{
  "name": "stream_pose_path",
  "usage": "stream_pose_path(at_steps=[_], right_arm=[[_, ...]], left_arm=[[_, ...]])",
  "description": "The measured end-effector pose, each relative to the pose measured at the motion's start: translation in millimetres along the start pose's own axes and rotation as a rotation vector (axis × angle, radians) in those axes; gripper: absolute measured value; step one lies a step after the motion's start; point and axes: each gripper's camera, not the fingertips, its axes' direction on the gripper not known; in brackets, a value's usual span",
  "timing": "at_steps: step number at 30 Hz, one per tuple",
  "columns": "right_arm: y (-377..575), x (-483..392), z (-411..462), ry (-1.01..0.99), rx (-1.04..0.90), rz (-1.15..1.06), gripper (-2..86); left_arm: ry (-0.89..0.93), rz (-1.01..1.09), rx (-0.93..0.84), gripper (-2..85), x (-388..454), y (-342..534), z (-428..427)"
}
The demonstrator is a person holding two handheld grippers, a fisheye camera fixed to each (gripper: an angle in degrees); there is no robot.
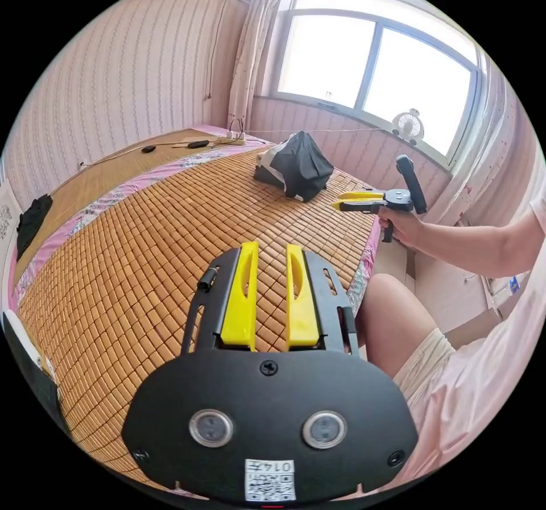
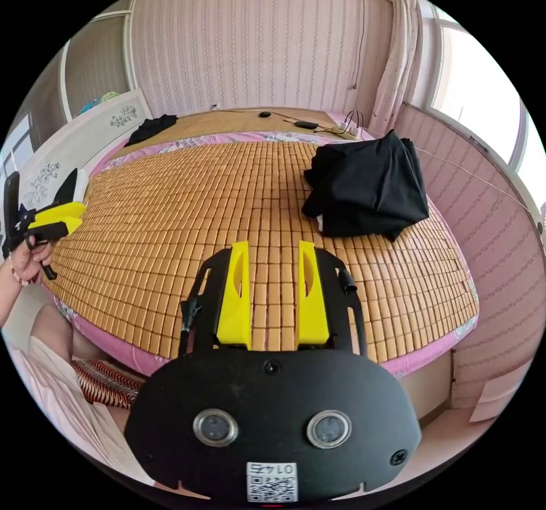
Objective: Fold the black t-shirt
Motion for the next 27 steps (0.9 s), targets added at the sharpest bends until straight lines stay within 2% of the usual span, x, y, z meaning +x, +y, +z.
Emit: stream_pose_path(at_steps=[6, 10, 14, 18, 21, 24, 27], right_arm=[[-82.3, 93.9, 22.9, -0.006, 0.027, 0.124, 12.7], [-117.5, 148.5, 57.2, -0.034, -0.025, 0.200, 12.8], [-130.5, 181.7, 64.7, -0.010, -0.042, 0.242, 7.8], [-113.0, 206.5, 14.0, -0.077, -0.043, 0.242, 2.7], [-63.6, 219.2, -53.0, -0.102, 0.054, 0.251, 1.7], [-14.2, 220.6, -109.7, -0.022, 0.060, 0.162, 1.2], [27.9, 233.5, -162.1, -0.032, 0.000, 0.128, 1.0]], left_arm=[[0.028, 0.134, -0.061, 7.8, 7.4, -115.6, 95.3], [0.087, 0.126, -0.074, 5.1, 5.8, -192.3, 161.9], [0.084, 0.120, -0.112, 11.1, 8.7, -247.2, 218.7], [0.052, 0.129, -0.157, 13.6, 7.9, -293.8, 279.8], [0.077, 0.040, -0.210, 13.3, 3.7, -315.3, 319.7], [0.113, -0.014, -0.332, 6.4, 6.9, -321.6, 340.6], [0.136, 0.062, -0.286, 3.1, 7.3, -318.9, 319.5]])
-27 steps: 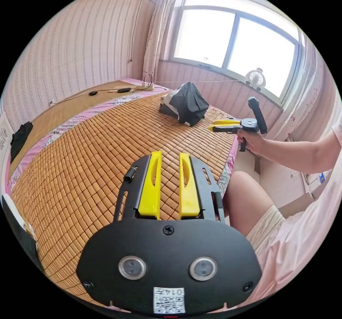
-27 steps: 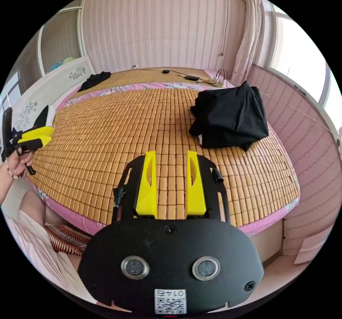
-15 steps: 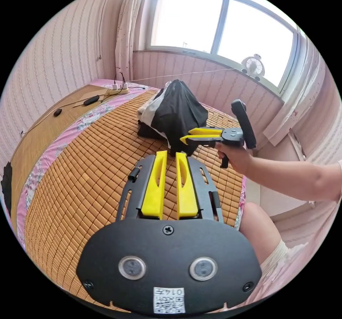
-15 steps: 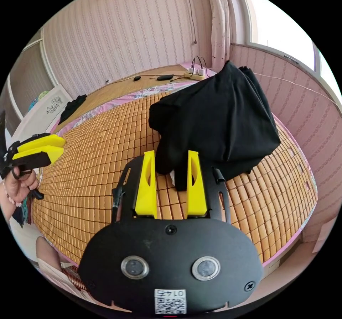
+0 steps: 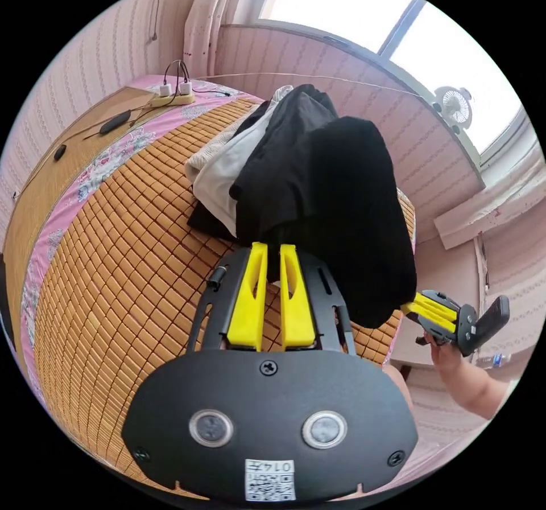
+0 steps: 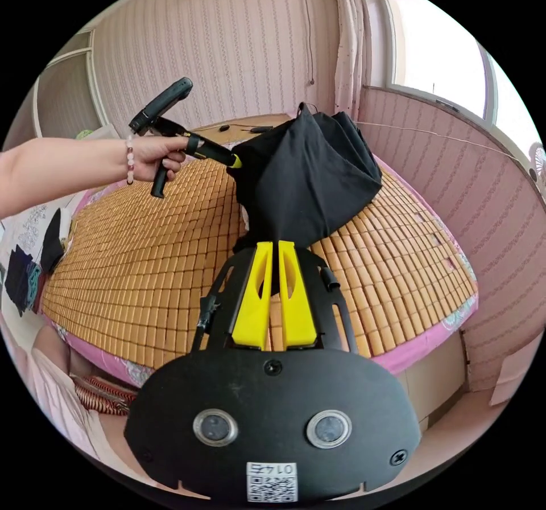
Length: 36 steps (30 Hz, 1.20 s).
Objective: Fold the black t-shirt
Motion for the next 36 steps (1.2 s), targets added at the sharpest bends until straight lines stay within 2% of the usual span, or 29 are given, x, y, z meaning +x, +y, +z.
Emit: stream_pose_path(at_steps=[5, 10, 14, 19, 22, 24, 26, 28, 31, 36], right_arm=[[24.4, -35.6, -101.1, -0.139, 0.017, -0.112, 0.9], [17.9, -135.9, -183.6, -0.390, 0.148, -0.270, 0.9], [4.6, -206.3, -191.6, -0.533, 0.173, -0.358, 0.9], [-19.3, -291.7, -183.5, -0.738, 0.204, -0.356, 0.9], [-16.0, -313.3, -157.0, -0.828, 0.195, -0.278, 1.0], [-10.2, -313.2, -126.3, -0.822, 0.142, -0.185, 1.2], [-1.3, -305.4, -86.7, -0.766, 0.032, -0.056, 1.4], [22.5, -301.4, -25.7, -0.572, -0.146, -0.015, 2.0], [64.6, -295.8, 54.7, -0.324, -0.440, -0.040, 3.4], [82.6, -299.8, 93.1, -0.282, -0.493, -0.006, 8.1]], left_arm=[[0.045, 0.037, 0.087, 1.1, 0.6, 47.6, -59.8], [-0.002, -0.037, 0.211, 0.4, -18.7, 156.6, -162.2], [-0.116, -0.163, 0.261, 0.3, -49.3, 223.1, -247.0], [-0.398, -0.241, 0.359, 1.2, -72.9, 283.2, -362.6], [-0.371, -0.322, 0.417, 2.7, -96.1, 298.1, -381.5], [-0.355, -0.328, 0.400, 3.8, -106.3, 304.6, -369.2], [-0.327, -0.388, 0.280, 4.7, -120.8, 314.4, -344.2], [-0.285, -0.409, 0.116, 5.8, -129.6, 341.2, -306.9], [-0.239, -0.387, 0.069, 5.9, -116.0, 400.1, -272.5], [-0.145, -0.494, 0.015, 6.0, -95.6, 496.6, -235.6]])
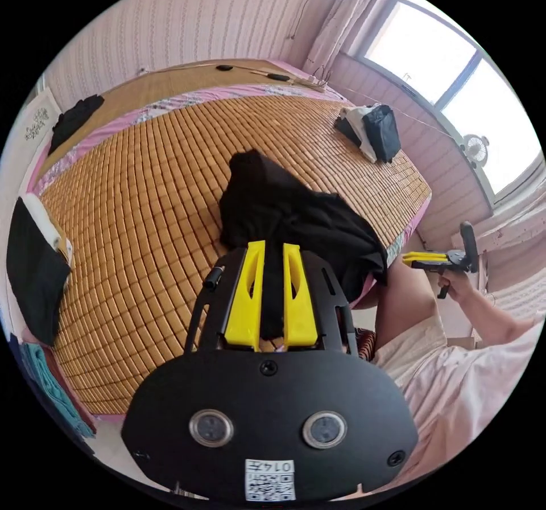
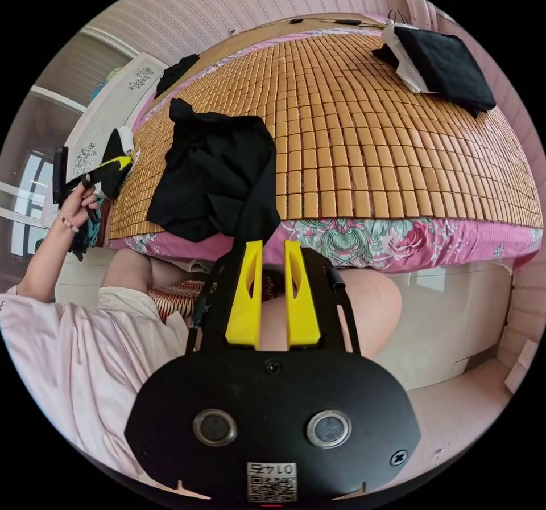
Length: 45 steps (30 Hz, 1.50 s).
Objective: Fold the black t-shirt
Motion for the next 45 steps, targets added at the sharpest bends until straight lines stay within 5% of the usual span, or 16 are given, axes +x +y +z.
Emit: stream_pose_path(at_steps=[7, 19, 30, 45], right_arm=[[-68.1, -61.8, 66.7, 0.101, 0.005, -0.023, 10.5], [-122.4, -102.9, 178.4, 0.262, -0.150, -0.121, 4.7], [-140.9, -85.5, 174.7, 0.211, -0.116, -0.114, 0.8], [-171.7, -57.7, 189.2, 0.276, -0.172, -0.113, 0.2]], left_arm=[[-0.049, -0.148, -0.018, 10.0, -18.6, 66.4, 31.3], [-0.183, -0.028, -0.082, 7.6, 5.6, 63.9, 56.8], [-0.219, 0.044, -0.132, 0.5, 14.8, 76.4, 37.0], [-0.233, 0.017, -0.208, 3.6, 11.7, 98.1, 22.4]])
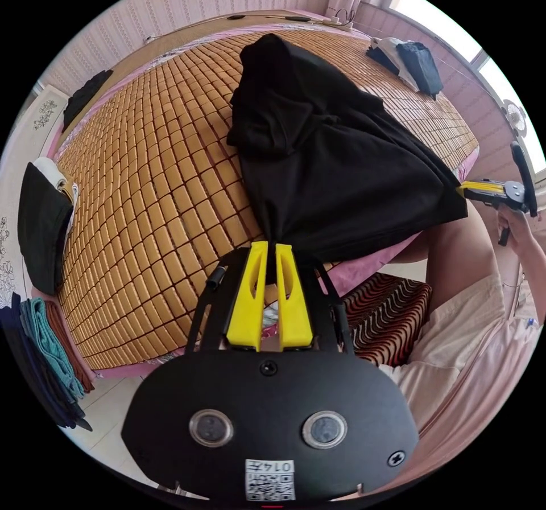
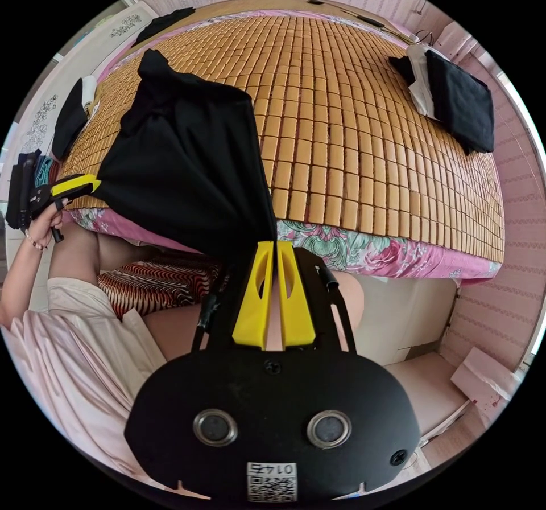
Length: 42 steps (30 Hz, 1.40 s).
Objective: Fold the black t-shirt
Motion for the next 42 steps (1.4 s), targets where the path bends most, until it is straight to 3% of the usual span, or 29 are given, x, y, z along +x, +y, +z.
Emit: stream_pose_path(at_steps=[6, 11, 15, 23, 29, 34, 42], right_arm=[[-1.2, 9.7, -5.1, -0.038, 0.059, 0.008, 6.4], [-7.8, 15.1, 8.1, -0.070, -0.008, 0.008, 10.2], [-12.9, 17.0, 17.2, -0.018, -0.098, -0.001, 6.8], [15.5, 43.4, -35.2, -0.086, -0.066, -0.021, 0.9], [72.1, 103.4, -145.3, -0.320, 0.183, 0.040, 0.6], [113.8, 146.8, -256.0, -0.504, 0.438, 0.039, 0.7], [171.1, 154.9, -388.5, -0.514, 0.685, -0.040, 0.6]], left_arm=[[0.021, -0.080, 0.026, 6.9, -9.8, 17.0, -13.3], [0.023, -0.085, 0.032, 8.9, -15.0, 29.0, -29.4], [0.071, -0.086, -0.015, 10.5, -18.2, 36.5, -26.1], [0.109, -0.034, 0.005, 0.6, -15.9, 67.3, -42.0], [0.167, -0.052, 0.116, -0.5, -28.3, 109.1, -92.4], [0.050, 0.012, 0.156, -0.9, -18.8, 133.7, -162.6], [-0.055, 0.091, 0.255, -1.0, -13.3, 172.0, -248.8]])
